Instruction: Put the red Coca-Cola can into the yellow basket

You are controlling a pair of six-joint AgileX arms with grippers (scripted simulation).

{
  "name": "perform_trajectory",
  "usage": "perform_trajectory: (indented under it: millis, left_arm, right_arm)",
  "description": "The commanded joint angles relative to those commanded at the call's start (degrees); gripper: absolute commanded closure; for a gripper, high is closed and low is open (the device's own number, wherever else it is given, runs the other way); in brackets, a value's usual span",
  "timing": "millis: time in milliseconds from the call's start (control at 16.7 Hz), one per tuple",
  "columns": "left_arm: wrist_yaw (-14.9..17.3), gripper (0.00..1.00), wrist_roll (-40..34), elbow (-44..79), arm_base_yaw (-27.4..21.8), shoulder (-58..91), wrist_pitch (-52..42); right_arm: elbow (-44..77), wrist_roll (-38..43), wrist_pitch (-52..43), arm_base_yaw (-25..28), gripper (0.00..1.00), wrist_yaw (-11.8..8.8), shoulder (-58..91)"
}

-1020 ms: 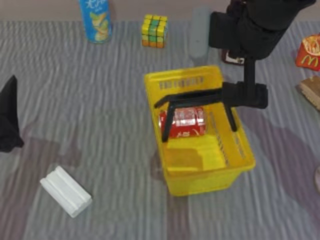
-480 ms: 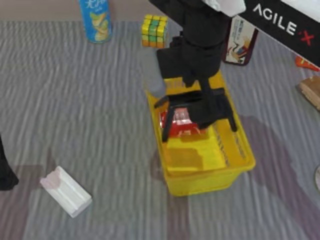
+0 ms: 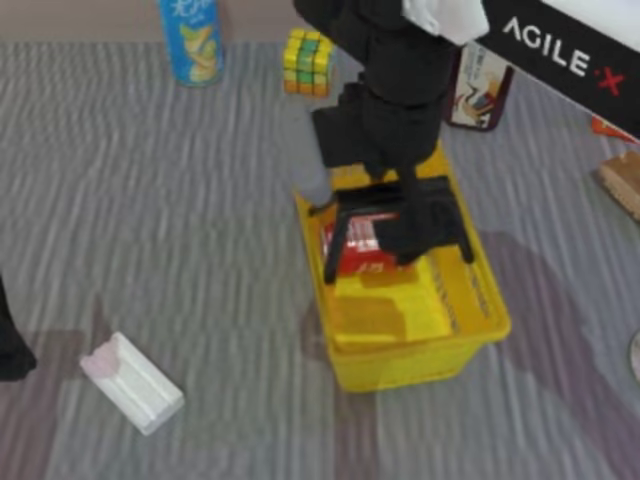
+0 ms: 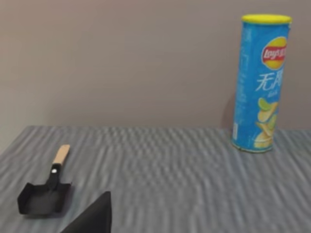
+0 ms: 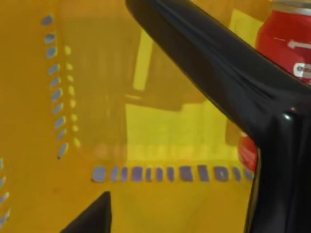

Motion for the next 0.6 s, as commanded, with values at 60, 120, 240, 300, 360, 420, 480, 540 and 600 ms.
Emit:
perform_trajectory:
  millis: [60,120,240,300,360,420,480,540,600]
  left_arm:
    - [0.0,0.00,0.0,0.0,0.0,0.0,0.0]
    - [0.0,0.00,0.0,0.0,0.0,0.0,0.0]
    - [0.0,0.00,0.0,0.0,0.0,0.0,0.0]
    - [0.0,0.00,0.0,0.0,0.0,0.0,0.0]
    - [0.0,0.00,0.0,0.0,0.0,0.0,0.0]
    - [0.0,0.00,0.0,0.0,0.0,0.0,0.0]
    - [0.0,0.00,0.0,0.0,0.0,0.0,0.0]
    - [0.0,0.00,0.0,0.0,0.0,0.0,0.0]
    - [0.0,0.00,0.0,0.0,0.0,0.0,0.0]
  right_arm:
    - [-1.3,0.0,1.0,0.0,0.00,0.0,-0.2]
    - [-2.4,0.1,1.9,0.0,0.00,0.0,-0.4]
    - [-3.2,0.1,2.6,0.1,0.00,0.0,-0.6]
    - [-3.2,0.1,2.6,0.1,0.00,0.0,-0.6]
    - [-3.2,0.1,2.6,0.1,0.00,0.0,-0.6]
    - [-3.2,0.1,2.6,0.1,0.00,0.0,-0.6]
    - [-3.2,0.1,2.6,0.1,0.08,0.0,-0.6]
    - [-3.2,0.1,2.6,0.1,0.15,0.0,-0.6]
    - [-3.2,0.1,2.6,0.1,0.23,0.0,-0.6]
